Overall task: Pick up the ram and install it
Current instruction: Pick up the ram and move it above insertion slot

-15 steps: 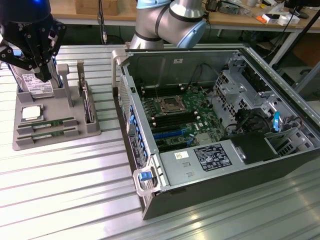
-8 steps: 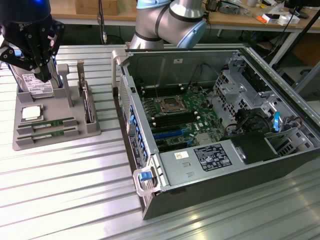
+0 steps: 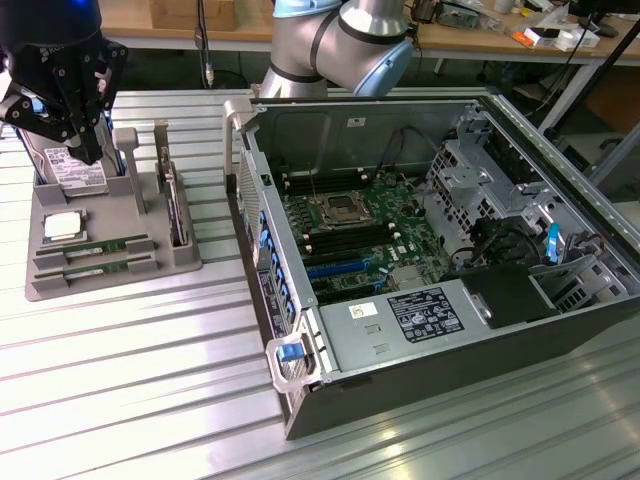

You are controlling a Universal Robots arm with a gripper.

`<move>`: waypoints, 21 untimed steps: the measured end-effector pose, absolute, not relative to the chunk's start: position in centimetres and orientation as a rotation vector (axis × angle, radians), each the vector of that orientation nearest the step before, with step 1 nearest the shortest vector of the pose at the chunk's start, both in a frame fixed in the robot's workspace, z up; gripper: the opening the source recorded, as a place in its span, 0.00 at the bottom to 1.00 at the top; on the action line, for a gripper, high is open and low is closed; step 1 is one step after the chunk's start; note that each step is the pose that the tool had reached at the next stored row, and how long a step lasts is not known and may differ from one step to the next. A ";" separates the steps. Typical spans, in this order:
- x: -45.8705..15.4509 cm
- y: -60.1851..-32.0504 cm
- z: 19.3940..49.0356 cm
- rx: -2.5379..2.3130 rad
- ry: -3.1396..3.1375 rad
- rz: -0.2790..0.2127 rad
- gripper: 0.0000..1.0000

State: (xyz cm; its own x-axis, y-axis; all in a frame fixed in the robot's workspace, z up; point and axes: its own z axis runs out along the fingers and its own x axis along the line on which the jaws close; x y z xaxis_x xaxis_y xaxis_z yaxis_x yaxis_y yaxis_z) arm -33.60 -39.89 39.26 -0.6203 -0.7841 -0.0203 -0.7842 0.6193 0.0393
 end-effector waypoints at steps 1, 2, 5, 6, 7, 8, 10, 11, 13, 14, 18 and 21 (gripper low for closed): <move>-33.6 -39.9 39.3 -1.387 2.817 0.069 0.10; -33.6 -39.9 39.3 -1.414 2.804 0.069 0.10; -33.6 -39.9 39.3 -1.474 2.774 0.069 0.10; -33.6 -39.9 39.3 -1.497 2.762 0.070 0.10; -33.6 -39.9 39.3 -1.511 2.755 0.069 0.10; -33.6 -39.9 39.3 -1.522 2.749 0.069 0.10; -33.6 -39.9 39.3 -1.536 2.741 0.069 0.10; -33.6 -39.9 39.3 -1.553 2.732 0.069 0.10; -33.6 -39.9 39.3 -1.583 2.715 0.069 0.10; -33.6 -39.9 39.3 -1.593 2.710 0.069 0.10; -33.6 -39.9 39.3 -1.636 2.685 0.069 0.10; -33.6 -39.9 39.3 -1.665 2.668 0.069 0.10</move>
